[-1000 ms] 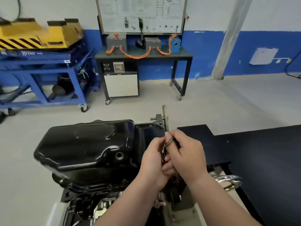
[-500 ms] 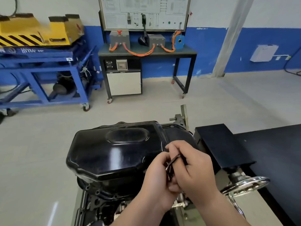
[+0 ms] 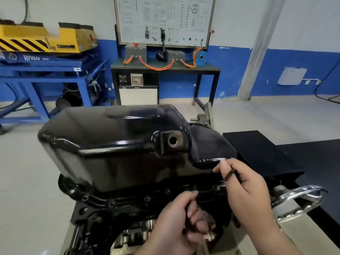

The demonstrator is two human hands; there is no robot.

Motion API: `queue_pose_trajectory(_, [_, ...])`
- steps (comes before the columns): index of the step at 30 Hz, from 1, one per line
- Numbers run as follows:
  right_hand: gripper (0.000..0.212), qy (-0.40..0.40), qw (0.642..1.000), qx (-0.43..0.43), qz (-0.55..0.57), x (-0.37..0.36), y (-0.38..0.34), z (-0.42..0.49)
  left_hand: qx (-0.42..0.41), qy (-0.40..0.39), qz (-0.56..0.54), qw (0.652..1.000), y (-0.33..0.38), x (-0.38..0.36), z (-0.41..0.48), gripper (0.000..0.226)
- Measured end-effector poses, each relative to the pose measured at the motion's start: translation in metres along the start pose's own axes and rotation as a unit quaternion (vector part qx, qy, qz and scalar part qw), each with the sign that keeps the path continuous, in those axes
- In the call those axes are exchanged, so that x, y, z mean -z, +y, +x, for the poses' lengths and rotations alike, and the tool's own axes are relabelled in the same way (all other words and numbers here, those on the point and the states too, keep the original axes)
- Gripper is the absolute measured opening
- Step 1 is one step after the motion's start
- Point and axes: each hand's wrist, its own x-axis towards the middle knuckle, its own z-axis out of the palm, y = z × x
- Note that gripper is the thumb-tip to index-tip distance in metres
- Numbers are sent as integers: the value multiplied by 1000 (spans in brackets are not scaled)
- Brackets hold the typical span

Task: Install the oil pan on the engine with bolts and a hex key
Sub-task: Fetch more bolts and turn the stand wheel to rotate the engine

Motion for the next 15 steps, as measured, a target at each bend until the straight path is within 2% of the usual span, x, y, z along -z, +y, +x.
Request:
queue_pose_trajectory(3, [28, 17, 1000, -13, 19, 16, 22, -20, -31, 16, -9, 999, -31, 23, 3, 54])
queue_pose_trajectory(5, [27, 48, 998, -31, -8, 38, 35, -38, -39, 25, -25, 999, -52, 37, -5, 49])
queue_pose_trajectory(9, [26, 122, 967, -141, -174, 98, 87, -65, -36, 40, -60, 997, -83, 54, -26, 36])
queue_pose_trajectory(10, [25, 111, 952, -189, -215, 113, 106, -67, -39, 41, -64, 996, -87, 56, -30, 34])
queue_pose_trajectory(12, [28, 31, 899, -299, -318, 133, 148, -74, -47, 40, -71, 996, -93, 57, -38, 33])
queue_pose_trajectory(14, [35, -59, 844, -330, -418, 139, 187, -83, -58, 39, -80, 994, -96, 57, -44, 32])
queue_pose_trajectory(15, [37, -90, 840, -351, -404, 138, 201, -88, -65, 39, -85, 993, -97, 57, -48, 32])
